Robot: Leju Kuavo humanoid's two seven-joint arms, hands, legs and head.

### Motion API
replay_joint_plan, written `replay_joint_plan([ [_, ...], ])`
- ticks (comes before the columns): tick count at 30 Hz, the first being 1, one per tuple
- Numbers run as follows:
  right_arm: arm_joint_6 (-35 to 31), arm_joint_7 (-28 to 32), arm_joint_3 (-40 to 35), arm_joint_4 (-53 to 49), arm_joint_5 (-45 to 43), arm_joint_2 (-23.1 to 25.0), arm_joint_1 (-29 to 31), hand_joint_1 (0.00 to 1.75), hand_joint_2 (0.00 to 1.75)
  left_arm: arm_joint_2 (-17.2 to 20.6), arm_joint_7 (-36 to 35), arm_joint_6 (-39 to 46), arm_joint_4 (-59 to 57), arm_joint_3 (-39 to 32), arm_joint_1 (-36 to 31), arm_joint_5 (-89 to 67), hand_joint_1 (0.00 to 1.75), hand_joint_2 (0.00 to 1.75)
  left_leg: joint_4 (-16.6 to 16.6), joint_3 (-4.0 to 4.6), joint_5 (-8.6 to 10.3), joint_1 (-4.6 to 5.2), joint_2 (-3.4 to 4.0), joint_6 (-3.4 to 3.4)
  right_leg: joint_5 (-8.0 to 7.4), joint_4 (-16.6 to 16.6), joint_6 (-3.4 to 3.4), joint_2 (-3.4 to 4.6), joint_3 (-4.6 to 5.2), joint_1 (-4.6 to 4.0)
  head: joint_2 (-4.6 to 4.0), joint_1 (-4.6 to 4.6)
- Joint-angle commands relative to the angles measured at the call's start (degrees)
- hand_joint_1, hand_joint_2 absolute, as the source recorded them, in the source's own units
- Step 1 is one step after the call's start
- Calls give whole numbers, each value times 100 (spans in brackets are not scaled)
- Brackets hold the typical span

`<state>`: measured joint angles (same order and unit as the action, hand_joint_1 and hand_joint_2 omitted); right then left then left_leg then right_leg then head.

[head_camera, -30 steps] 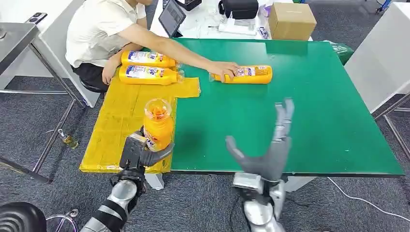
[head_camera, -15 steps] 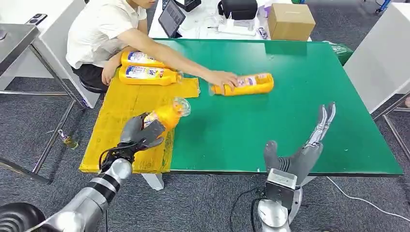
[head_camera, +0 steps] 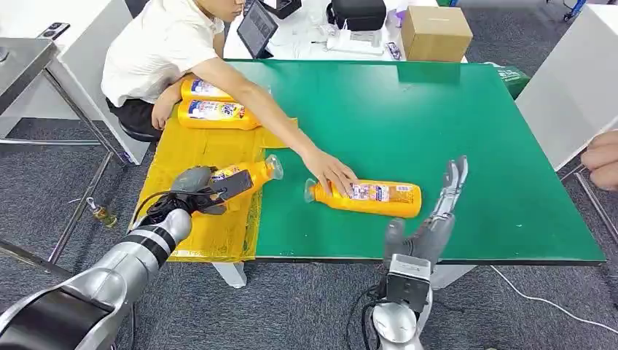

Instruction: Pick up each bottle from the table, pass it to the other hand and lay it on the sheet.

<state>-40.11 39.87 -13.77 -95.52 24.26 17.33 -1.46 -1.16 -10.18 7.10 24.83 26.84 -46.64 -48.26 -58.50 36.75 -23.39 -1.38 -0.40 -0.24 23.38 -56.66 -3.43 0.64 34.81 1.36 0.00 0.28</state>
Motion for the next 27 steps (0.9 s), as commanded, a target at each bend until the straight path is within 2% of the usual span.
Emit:
replay_joint_plan([
  [1, 11, 13, -340, 700, -160, -308, 263, 0, 175, -91, -99, -260, -907, 99, -185, 43, 63, 175, 11, -31, -7, -1, 14, 9, 1, 14, 13, 7, -28, -5, 0, 0],
  [2, 11, 13, -350, 717, -175, -309, 266, 0, 175, -94, -94, -278, -910, 92, -183, 47, 24, 175, 14, -40, -8, -2, 17, 12, 2, 19, 18, 7, -37, -7, 0, 0],
  [5, 11, 13, -350, 717, -175, -309, 266, 0, 175, -94, -94, -278, -910, 92, -183, 47, 24, 175, 8, -23, -5, -1, 14, 7, 0, 11, 10, 8, -20, -4, 0, 0],
  [6, 11, 13, -357, 738, -180, -312, 258, 0, 175, -109, -84, -285, -906, 97, -177, 43, 3, 175, 13, -36, -8, -1, 19, 10, 1, 16, 17, 10, -32, -6, 0, 0],
  [17, 11, 13, -347, 946, -277, -371, 302, 0, 175, -165, 343, -522, -802, -88, -45, 110, 0, 175, 9, -20, -4, 1, 1, 7, 2, 11, 9, 3, -22, -3, 0, 0],
  [21, 11, 13, -320, 944, -324, -379, 288, 0, 175, -265, 728, -44, -550, -135, 75, 107, 0, 175, 10, -22, -4, 2, -1, 8, 3, 12, 8, 1, -26, -1, 0, -2],
  [27, 11, 13, -320, 944, -324, -379, 288, 0, 175, -265, 728, -44, -550, -135, 75, 107, 0, 175, 6, -17, -4, 2, -3, 8, 5, 9, 5, 1, -24, -1, 0, 0],
])
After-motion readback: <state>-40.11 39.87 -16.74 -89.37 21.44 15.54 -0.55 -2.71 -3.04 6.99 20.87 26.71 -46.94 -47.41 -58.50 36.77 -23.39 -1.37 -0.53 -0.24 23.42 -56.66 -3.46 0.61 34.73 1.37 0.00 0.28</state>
